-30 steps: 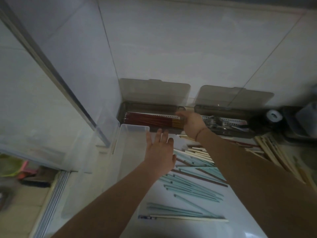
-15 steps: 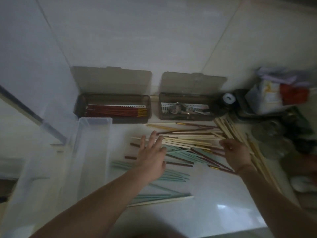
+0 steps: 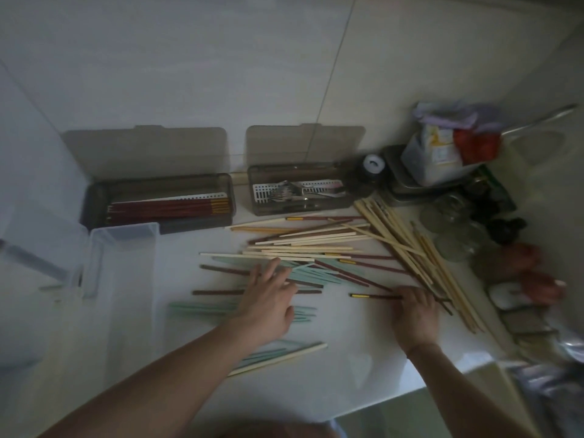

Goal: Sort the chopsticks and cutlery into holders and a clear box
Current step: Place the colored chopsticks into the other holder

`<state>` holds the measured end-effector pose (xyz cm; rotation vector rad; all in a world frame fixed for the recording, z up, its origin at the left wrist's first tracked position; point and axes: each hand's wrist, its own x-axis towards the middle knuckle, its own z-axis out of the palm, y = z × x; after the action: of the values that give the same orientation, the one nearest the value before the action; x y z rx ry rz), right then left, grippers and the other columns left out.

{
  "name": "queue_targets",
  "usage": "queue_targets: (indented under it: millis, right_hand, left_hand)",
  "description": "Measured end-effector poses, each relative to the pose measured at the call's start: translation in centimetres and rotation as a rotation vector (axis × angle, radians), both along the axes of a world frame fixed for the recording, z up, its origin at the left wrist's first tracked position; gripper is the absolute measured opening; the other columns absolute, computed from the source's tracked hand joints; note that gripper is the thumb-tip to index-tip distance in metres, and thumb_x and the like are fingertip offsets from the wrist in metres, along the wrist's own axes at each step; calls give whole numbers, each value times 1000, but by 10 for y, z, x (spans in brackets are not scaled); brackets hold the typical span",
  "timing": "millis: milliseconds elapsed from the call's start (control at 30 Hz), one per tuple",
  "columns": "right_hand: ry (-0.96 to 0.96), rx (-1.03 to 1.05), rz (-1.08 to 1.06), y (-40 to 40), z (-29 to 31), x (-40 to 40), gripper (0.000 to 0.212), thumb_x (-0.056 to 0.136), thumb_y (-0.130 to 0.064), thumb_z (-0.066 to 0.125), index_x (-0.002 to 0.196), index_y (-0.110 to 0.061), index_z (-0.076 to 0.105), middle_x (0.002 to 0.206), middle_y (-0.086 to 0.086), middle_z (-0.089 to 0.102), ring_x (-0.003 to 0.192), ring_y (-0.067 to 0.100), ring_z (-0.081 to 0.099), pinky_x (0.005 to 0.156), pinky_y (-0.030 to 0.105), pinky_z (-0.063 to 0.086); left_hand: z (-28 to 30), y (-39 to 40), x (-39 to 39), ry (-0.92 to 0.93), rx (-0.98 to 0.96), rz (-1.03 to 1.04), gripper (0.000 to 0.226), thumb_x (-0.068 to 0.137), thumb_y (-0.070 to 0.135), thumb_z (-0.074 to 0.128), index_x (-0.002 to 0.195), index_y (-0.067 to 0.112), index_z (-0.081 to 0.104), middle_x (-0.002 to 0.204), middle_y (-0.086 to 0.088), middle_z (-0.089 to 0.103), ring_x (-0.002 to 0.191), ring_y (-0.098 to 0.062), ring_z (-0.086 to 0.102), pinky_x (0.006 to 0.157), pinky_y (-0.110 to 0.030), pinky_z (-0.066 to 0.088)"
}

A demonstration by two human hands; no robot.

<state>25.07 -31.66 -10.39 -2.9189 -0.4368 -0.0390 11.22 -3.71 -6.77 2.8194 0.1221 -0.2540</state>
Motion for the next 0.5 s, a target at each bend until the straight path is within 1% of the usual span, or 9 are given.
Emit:
queue_targets:
  millis: [133, 200, 233, 300, 333, 400, 433, 467, 500]
  right_hand:
    - [-60, -63, -5, -4, -5, -3, 44, 80, -32, 35, 94, -12, 71, 100, 10, 65, 98, 36, 47, 85, 47, 39]
    - [-128, -40, 30, 4, 6, -7, 39, 83, -33, 38, 92, -13, 71, 98, 7, 66, 95, 34, 47, 81, 45, 38]
    - [-184, 8, 62, 12, 15, -11, 36, 85, -32, 40, 91, -13, 70, 96, 6, 66, 93, 33, 48, 78, 42, 38]
    - [-272, 197, 163, 33, 38, -16, 29, 92, -28, 43, 90, -11, 67, 93, 6, 65, 88, 30, 51, 75, 34, 36]
    - [-279, 335, 203, 47, 53, -19, 23, 94, -22, 45, 91, -10, 64, 92, 4, 64, 87, 26, 53, 75, 28, 36]
    - [-194, 662, 230, 79, 81, -29, 7, 95, -9, 50, 96, -11, 57, 90, -2, 59, 84, 9, 54, 73, 16, 40]
    - [-123, 826, 222, 97, 94, -34, 10, 94, -5, 51, 98, -13, 54, 89, -4, 57, 81, 2, 55, 70, 12, 43]
    - [-45, 992, 218, 113, 104, -38, 14, 92, -4, 51, 99, -16, 51, 87, -2, 56, 77, 3, 56, 67, 13, 46]
    - [27, 1148, 216, 128, 111, -42, 18, 92, -4, 51, 101, -19, 49, 86, 2, 55, 73, 10, 56, 63, 19, 49]
  left_hand:
    - [-5, -3, 2, -65, -51, -5, 44, 97, 38, 51, 138, 21, 55, 159, -2, 30, 151, -27, 8, 123, -49, 7]
    - [-9, -5, 3, -212, -153, -24, 38, 94, 37, 54, 125, 18, 66, 147, -3, 49, 144, -28, 30, 119, -45, 24]
    - [-10, -5, 4, -308, -226, -16, 35, 92, 35, 55, 116, 16, 71, 134, -3, 60, 133, -25, 45, 112, -42, 36]
    - [-7, -5, 6, -449, -413, 67, 34, 91, 35, 53, 108, 13, 72, 115, -1, 69, 112, -19, 60, 94, -37, 51]
    - [0, -6, 7, -458, -496, 111, 37, 92, 38, 52, 113, 13, 70, 114, -1, 70, 109, -18, 63, 91, -36, 53]
    - [15, -7, 13, -455, -601, 166, 47, 95, 49, 48, 126, 16, 64, 122, 0, 68, 113, -16, 62, 94, -35, 53]
    - [23, -8, 16, -461, -640, 170, 50, 96, 52, 47, 130, 17, 61, 125, 1, 67, 116, -14, 62, 96, -32, 51]
    - [31, -9, 19, -482, -671, 156, 50, 97, 51, 48, 131, 17, 60, 125, 1, 67, 115, -12, 62, 97, -30, 51]
    - [41, -9, 21, -528, -701, 137, 46, 97, 47, 51, 129, 16, 61, 122, 1, 69, 112, -10, 64, 94, -29, 52]
